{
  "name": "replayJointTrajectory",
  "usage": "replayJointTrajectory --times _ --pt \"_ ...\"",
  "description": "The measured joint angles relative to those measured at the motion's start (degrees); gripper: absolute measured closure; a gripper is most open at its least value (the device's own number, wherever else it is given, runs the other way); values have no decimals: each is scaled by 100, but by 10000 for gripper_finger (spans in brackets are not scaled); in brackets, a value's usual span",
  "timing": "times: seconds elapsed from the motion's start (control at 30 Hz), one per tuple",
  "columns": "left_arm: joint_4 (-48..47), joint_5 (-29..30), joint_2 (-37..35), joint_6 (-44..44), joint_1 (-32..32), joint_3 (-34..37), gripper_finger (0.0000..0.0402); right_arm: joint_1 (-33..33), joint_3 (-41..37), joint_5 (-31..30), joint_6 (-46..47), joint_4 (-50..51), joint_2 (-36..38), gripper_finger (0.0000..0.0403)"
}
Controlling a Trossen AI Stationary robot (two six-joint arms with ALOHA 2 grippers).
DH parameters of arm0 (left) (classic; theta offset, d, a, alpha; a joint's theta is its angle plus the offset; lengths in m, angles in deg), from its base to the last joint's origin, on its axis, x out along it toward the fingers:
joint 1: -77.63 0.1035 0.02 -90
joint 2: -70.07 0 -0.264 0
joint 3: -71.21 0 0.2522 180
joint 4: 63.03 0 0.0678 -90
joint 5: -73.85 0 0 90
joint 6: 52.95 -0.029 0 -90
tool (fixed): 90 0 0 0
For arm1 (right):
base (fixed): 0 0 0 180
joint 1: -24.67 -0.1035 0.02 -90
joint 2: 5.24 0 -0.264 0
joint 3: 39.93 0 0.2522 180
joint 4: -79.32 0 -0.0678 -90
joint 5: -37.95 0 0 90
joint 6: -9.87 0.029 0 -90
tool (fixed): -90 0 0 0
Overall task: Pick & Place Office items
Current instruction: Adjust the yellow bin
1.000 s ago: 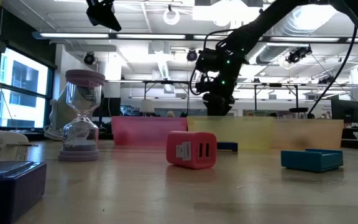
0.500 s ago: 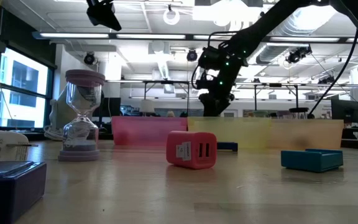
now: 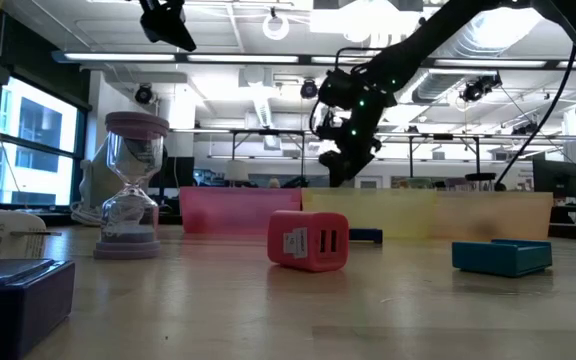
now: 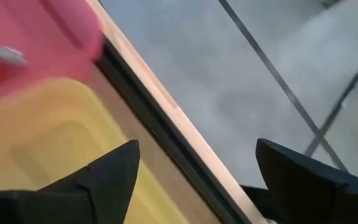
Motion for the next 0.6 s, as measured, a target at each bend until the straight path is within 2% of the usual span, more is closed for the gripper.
replayJointTrajectory --times 0.2,0.37,0.6 --pt "0 -7 0 71 -31 0 39 -362 0 6 -22 -10 485 93" --pt "4 -5 0 139 -29 0 39 -863 0 66 54 174 1370 93" --pt "32 -4 0 332 -249 0 39 -1757 0 829 831 967 2579 93"
